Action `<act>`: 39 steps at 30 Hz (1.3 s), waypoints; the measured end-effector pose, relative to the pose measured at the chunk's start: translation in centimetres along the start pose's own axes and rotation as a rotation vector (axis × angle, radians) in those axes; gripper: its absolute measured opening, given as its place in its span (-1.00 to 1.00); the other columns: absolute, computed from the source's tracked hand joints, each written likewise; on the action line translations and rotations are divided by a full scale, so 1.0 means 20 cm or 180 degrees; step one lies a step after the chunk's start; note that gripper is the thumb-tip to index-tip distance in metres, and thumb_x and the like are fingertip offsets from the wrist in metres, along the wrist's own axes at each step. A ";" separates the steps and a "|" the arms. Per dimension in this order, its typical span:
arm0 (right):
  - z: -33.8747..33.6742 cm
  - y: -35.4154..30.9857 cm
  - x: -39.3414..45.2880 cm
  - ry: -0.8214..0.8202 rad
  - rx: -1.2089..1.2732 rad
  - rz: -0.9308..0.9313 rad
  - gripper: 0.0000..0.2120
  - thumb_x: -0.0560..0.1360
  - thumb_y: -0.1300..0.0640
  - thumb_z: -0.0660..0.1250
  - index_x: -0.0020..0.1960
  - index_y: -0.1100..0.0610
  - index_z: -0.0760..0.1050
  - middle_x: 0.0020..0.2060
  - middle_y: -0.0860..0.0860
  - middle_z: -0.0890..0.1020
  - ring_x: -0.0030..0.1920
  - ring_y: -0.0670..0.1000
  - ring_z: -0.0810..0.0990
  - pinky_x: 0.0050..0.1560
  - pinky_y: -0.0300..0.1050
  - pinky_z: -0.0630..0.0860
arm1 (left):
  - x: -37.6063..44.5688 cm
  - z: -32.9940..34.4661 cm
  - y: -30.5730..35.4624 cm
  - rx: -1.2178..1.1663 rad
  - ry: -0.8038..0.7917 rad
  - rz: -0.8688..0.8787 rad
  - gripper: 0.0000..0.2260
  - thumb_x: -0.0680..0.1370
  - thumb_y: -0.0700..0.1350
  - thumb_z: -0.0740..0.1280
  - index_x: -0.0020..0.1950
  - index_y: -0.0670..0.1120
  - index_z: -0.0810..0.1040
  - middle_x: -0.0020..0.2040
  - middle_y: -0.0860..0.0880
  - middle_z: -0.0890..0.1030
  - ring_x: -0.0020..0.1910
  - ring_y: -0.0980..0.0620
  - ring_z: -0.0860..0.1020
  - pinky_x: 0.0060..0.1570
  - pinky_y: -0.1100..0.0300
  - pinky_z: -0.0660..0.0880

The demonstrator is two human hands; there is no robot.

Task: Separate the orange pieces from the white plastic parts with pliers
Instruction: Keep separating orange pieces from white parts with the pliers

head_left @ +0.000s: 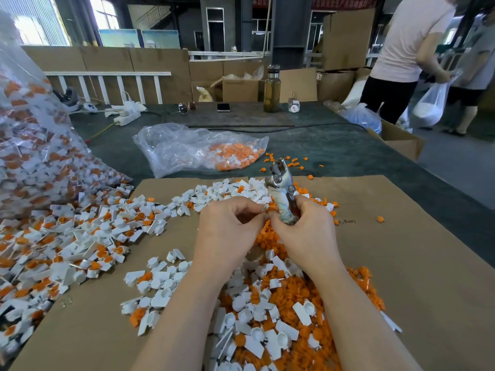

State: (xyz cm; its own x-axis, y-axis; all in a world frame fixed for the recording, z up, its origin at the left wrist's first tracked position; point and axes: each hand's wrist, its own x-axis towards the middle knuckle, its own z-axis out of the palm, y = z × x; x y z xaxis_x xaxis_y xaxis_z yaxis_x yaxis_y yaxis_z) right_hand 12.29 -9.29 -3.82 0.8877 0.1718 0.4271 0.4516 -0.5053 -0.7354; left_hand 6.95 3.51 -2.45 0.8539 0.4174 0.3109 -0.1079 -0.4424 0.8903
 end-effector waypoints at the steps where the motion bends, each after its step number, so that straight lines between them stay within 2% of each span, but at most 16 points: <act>1: 0.00 0.00 0.00 -0.0006 0.0015 0.0009 -0.85 0.45 0.05 0.44 -0.19 -0.04 0.47 -0.34 -0.18 0.56 -0.31 -0.16 0.53 -0.38 -0.29 0.32 | 0.00 0.00 0.00 0.0040 0.0004 0.0007 -0.83 0.44 -0.13 0.54 -0.24 0.16 0.70 -0.30 0.27 0.66 -0.26 0.30 0.62 -0.29 0.46 0.50; 6: -0.01 0.00 0.00 -0.0046 0.0094 -0.0004 -0.81 0.46 0.06 0.44 -0.21 -0.07 0.43 -0.34 -0.16 0.55 -0.33 -0.15 0.52 -0.36 -0.28 0.32 | 0.00 0.00 0.00 0.0005 0.0012 -0.0030 -0.86 0.45 -0.12 0.54 -0.23 0.13 0.71 -0.30 0.26 0.66 -0.26 0.29 0.62 -0.31 0.49 0.47; 11: -0.01 0.00 0.01 -0.0206 0.0232 0.0067 -0.78 0.45 0.11 0.43 -0.26 -0.08 0.43 -0.39 -0.13 0.53 -0.36 -0.19 0.50 -0.38 -0.27 0.34 | 0.00 0.01 0.00 0.0086 0.0123 -0.0058 -0.80 0.44 -0.13 0.53 -0.29 0.16 0.67 -0.33 0.28 0.64 -0.30 0.30 0.60 -0.37 0.49 0.45; 14: -0.02 0.00 0.01 -0.0345 0.0316 0.0096 -0.85 0.44 0.15 0.42 -0.22 -0.03 0.49 -0.37 -0.09 0.56 -0.35 -0.11 0.51 -0.36 -0.13 0.45 | 0.00 0.02 0.00 0.0120 0.0202 -0.0131 -0.85 0.43 -0.09 0.55 -0.29 0.13 0.67 -0.34 0.29 0.63 -0.29 0.33 0.59 -0.39 0.51 0.44; 17: -0.02 -0.01 0.01 -0.0456 0.0376 0.0139 -0.91 0.43 0.16 0.42 -0.14 0.01 0.53 -0.31 -0.05 0.60 -0.28 -0.02 0.57 -0.24 0.06 0.58 | 0.01 0.02 -0.01 0.0140 0.0303 -0.0183 -0.88 0.43 -0.06 0.55 -0.27 0.10 0.67 -0.33 0.27 0.64 -0.28 0.30 0.60 -0.35 0.46 0.48; 19: -0.02 -0.02 0.01 -0.0501 0.0424 0.0170 -0.92 0.44 0.15 0.42 -0.11 0.01 0.55 -0.27 -0.04 0.62 -0.25 0.02 0.60 -0.19 0.15 0.60 | 0.01 0.02 -0.02 0.0026 0.0371 -0.0269 -0.87 0.44 -0.06 0.55 -0.26 0.10 0.66 -0.33 0.23 0.66 -0.29 0.25 0.62 -0.34 0.39 0.52; 21: -0.03 -0.02 0.01 -0.0571 0.0459 0.0200 -0.90 0.44 0.16 0.41 -0.09 -0.01 0.55 -0.23 -0.04 0.63 -0.22 0.03 0.61 -0.16 0.18 0.60 | 0.01 0.01 -0.02 -0.0335 0.0447 -0.0415 -0.87 0.44 -0.09 0.55 -0.25 0.07 0.64 -0.33 0.14 0.68 -0.30 0.17 0.66 -0.25 0.26 0.58; 26: -0.06 -0.02 0.00 -0.0861 0.0488 0.0271 -0.90 0.45 0.16 0.39 -0.08 -0.01 0.54 -0.20 -0.03 0.63 -0.20 0.02 0.60 -0.08 0.17 0.59 | 0.03 -0.03 -0.03 -0.1234 0.0487 -0.0628 -0.92 0.44 -0.21 0.53 -0.14 -0.08 0.67 -0.27 -0.04 0.71 -0.23 -0.01 0.71 -0.12 0.10 0.65; 32: -0.08 -0.03 -0.01 -0.1425 0.0508 0.0213 -0.84 0.44 0.23 0.37 -0.01 0.03 0.55 -0.24 -0.06 0.62 -0.28 -0.07 0.59 -0.17 0.04 0.57 | 0.03 -0.06 -0.03 -0.1826 0.0416 -0.0444 -0.92 0.47 -0.31 0.46 -0.13 -0.15 0.65 -0.29 -0.04 0.70 -0.31 0.05 0.68 -0.24 0.28 0.59; 36: -0.08 -0.04 -0.01 -0.1633 0.0405 0.0119 -0.84 0.44 0.21 0.37 0.01 0.08 0.55 -0.17 0.01 0.62 -0.19 0.02 0.60 -0.11 0.10 0.56 | 0.02 -0.07 -0.02 -0.1976 0.0346 -0.0344 -0.93 0.47 -0.32 0.45 -0.13 -0.16 0.63 -0.31 -0.01 0.69 -0.33 0.08 0.67 -0.25 0.29 0.59; 39: -0.07 -0.03 -0.01 -0.1700 0.0399 0.0018 -0.83 0.44 0.22 0.37 0.00 0.03 0.53 -0.21 -0.08 0.60 -0.22 -0.06 0.59 -0.17 -0.01 0.55 | 0.02 -0.07 -0.02 -0.1984 0.0307 -0.0311 -0.93 0.47 -0.31 0.45 -0.13 -0.16 0.63 -0.32 -0.01 0.68 -0.33 0.08 0.66 -0.24 0.29 0.59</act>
State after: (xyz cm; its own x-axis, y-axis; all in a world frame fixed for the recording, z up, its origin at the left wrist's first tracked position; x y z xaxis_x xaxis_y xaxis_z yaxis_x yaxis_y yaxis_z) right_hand 11.72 -10.21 -2.64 0.7974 0.5913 0.1203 0.4248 -0.4086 -0.8078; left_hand 6.72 5.00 -2.22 0.8282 0.5150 0.2211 -0.3326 0.1342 0.9335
